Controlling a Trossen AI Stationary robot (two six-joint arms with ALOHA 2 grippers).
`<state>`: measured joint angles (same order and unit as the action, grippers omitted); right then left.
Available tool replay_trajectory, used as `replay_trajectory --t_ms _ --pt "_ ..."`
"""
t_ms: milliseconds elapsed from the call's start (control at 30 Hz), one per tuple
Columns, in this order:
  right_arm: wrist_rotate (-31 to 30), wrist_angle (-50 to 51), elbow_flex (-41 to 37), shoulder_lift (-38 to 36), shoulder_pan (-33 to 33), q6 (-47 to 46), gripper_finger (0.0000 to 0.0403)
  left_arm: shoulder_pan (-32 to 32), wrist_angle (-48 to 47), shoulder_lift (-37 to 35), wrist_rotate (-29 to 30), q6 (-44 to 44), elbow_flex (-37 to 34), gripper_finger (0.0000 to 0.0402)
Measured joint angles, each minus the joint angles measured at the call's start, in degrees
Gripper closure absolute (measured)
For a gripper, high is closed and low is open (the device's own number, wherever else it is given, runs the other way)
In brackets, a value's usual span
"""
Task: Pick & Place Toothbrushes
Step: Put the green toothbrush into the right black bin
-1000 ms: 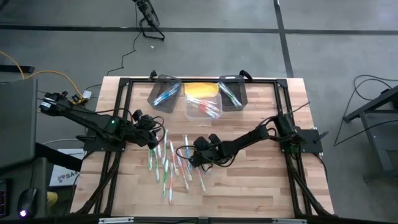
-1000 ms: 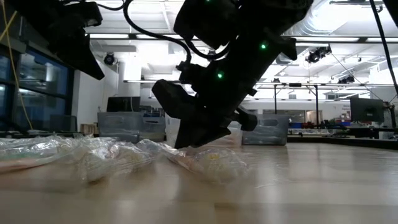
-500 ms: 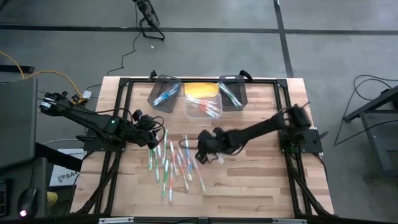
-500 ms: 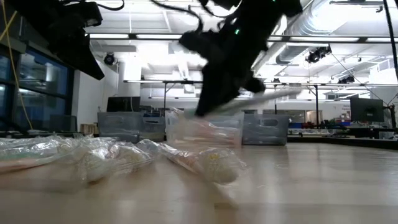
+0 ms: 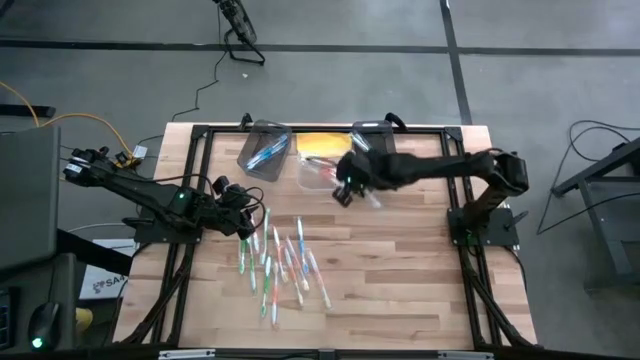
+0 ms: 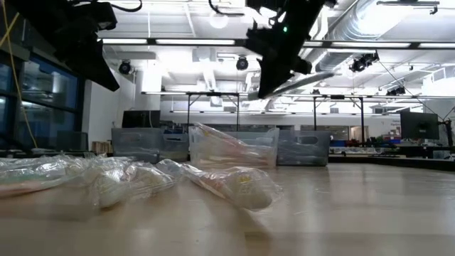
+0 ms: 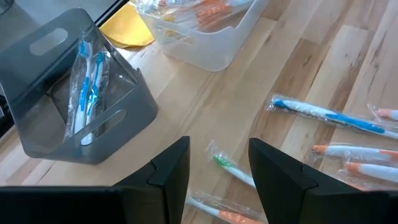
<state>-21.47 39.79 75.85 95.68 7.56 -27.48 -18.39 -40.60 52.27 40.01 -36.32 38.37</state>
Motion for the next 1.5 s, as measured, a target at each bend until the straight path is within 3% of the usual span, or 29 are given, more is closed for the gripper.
replay_trajectory --t_ms 167,433,800,933,1200,1500 --pt "1.16 -2.41 -0.02 0.19 8.69 6.73 0.0399 0.0 0.07 -0.02 -0.21 0.0 0.0 0.0242" --pt "8.34 -10.05 -0.04 2.17 20.88 23.63 0.0399 0.0 0.04 -0.01 -0.31 0.0 0.0 0.0242" --pt "15.9 -14.71 -0.07 11.11 27.24 25.82 0.0399 0.0 0.02 -0.01 -0.92 -0.02 0.0 0.0242" --pt "15.37 -14.62 -0.07 12.86 27.77 25.44 0.0399 0.0 0.0 -0.02 -0.94 -0.02 0.0 0.0242" --pt "6.91 -14.47 -0.04 13.46 29.02 22.6 0.0399 0.0 0.04 0.0 -0.98 -0.2 0.0 0.0242" --pt "2.38 -14.72 -0.04 13.46 29.5 19.73 0.0399 0.0 0.09 0.0 -1.12 -0.46 0.0 0.0242"
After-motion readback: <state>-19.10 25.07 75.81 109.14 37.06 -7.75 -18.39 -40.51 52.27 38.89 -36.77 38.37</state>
